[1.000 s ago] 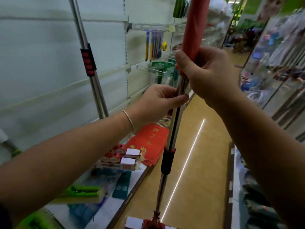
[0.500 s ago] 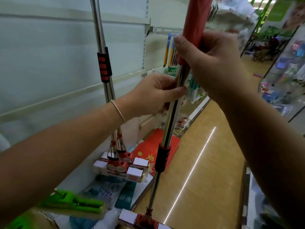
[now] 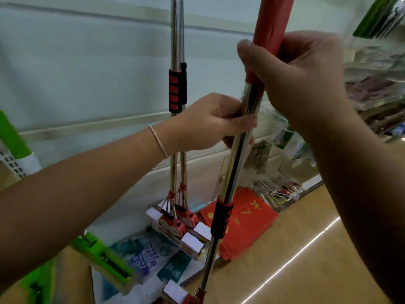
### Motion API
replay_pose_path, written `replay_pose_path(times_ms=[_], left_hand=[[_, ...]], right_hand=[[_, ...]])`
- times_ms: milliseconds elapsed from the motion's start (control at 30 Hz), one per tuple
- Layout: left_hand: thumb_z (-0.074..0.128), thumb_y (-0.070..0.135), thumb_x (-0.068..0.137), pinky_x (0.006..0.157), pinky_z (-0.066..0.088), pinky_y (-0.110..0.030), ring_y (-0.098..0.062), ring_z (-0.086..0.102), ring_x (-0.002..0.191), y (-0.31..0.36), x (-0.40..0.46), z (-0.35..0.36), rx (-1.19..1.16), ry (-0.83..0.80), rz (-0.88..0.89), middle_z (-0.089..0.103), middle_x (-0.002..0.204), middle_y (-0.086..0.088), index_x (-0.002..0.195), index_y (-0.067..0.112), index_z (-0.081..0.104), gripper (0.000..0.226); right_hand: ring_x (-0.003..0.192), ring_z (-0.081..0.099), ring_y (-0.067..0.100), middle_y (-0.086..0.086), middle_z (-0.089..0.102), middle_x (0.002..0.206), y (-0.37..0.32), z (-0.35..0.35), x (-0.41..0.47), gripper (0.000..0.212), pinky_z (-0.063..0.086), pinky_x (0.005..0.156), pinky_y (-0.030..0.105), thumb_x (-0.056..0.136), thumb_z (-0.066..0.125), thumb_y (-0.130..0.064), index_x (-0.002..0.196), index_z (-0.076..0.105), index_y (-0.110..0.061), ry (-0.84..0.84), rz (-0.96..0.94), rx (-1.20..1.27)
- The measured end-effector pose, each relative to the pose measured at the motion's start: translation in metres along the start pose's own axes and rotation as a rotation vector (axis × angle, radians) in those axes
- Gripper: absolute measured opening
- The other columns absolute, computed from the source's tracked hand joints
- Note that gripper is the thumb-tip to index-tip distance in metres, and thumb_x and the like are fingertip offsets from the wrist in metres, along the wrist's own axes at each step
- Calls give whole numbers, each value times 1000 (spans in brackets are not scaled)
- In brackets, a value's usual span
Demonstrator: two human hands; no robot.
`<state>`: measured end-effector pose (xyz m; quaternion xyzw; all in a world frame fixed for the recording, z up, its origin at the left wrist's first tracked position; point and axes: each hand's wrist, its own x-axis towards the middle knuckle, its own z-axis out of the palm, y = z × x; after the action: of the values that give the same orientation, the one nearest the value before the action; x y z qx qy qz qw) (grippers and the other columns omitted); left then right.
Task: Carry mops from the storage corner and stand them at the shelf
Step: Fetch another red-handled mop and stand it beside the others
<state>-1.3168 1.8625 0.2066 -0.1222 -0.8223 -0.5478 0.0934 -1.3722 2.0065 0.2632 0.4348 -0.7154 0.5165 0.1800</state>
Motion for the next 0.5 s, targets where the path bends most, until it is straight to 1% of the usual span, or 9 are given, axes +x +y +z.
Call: replay_pose_path(times_ms=[67,167,233,333,367,500], left_hand=[[54,19,96,77,58,-39,-27,73,86,0,9,-1,9,15,-11,73,93,-17,105,-7,63,29],[55,23,92,78,57,-40,-29,73,89,4,22,-2,38,26,-33,73,96,-18,107,-7,61,34],[54,23,91,80,58,-43,-30,73,89,9,30,-4,71,62,-46,73,96,-17,107,-6,61,34],[52,22,92,84,57,-52,-32,73,89,20,37,-8,113,103,-46,73,96,-17,104,0,62,27],[52,21,93,85,56,-54,-33,72,89,24,39,-10,118,109,-44,72,96,-18,104,-1,62,27],[50,18,94,87,55,-56,-38,72,90,38,44,-23,128,112,-42,71,97,-22,107,-6,59,29]], right_hand=[[68,72,11,0,72,76,12,-4,11,29,61,66,30,90,69,-39,85,70,-11,-40,-23,48],[65,72,10,0,72,74,28,-9,27,28,60,63,29,90,70,-37,84,71,-10,-68,-77,111],[61,71,11,2,72,70,35,-10,39,30,60,60,32,89,72,-34,82,72,-6,-53,-104,165],[58,71,14,3,71,67,40,-10,56,32,59,59,39,88,73,-35,77,73,-5,-32,-143,214],[59,71,14,3,71,67,41,-10,62,33,59,59,40,88,72,-36,77,73,-5,-32,-164,218],[64,71,10,1,71,72,35,-9,79,31,59,62,31,90,69,-40,80,70,-11,-42,-253,223]])
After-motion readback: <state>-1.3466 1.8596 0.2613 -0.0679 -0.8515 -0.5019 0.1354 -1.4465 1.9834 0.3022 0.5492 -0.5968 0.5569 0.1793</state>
